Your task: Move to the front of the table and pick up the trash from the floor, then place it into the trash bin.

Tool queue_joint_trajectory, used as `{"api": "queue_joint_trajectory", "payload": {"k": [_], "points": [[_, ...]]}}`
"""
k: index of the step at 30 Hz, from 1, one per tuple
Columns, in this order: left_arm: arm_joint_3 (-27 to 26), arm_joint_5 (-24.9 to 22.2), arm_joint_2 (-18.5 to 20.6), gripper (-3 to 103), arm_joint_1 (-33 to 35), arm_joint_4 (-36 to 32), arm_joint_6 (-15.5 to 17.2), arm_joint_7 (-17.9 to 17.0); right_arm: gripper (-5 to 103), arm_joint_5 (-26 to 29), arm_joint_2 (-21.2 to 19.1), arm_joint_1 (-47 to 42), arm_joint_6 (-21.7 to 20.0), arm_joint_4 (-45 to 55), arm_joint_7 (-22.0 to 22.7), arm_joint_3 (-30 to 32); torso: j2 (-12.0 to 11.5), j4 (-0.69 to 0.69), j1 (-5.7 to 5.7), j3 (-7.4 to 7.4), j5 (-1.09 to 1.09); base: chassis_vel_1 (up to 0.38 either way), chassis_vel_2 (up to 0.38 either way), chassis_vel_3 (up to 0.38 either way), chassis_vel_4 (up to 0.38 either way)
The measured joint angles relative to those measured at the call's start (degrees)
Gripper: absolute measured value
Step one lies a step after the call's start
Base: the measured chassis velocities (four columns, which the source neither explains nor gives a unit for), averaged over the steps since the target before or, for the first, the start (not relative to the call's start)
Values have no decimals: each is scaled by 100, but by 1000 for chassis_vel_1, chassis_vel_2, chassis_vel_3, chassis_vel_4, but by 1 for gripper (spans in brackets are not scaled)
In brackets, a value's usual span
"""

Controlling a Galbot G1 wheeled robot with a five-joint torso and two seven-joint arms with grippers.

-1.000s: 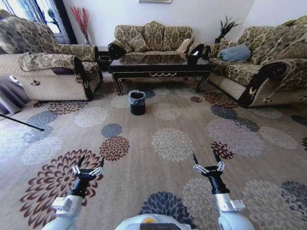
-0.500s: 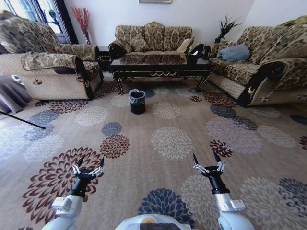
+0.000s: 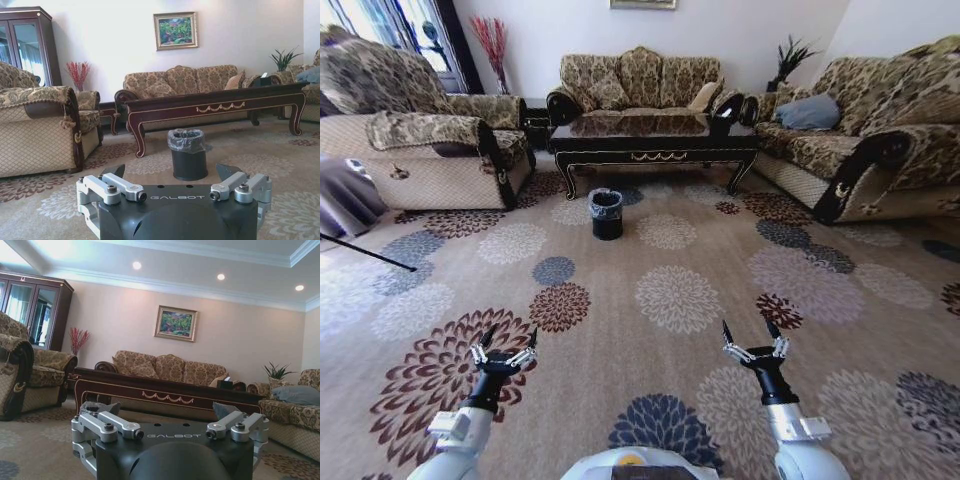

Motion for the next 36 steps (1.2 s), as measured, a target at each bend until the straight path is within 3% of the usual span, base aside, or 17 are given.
{"api": "queue_joint_trajectory", "payload": {"k": [36], "points": [[0,0,0,100,0,0,0,0,100,0,0,0,0,0,0,0,833,0,119,713,0,0,0,0,0]]}}
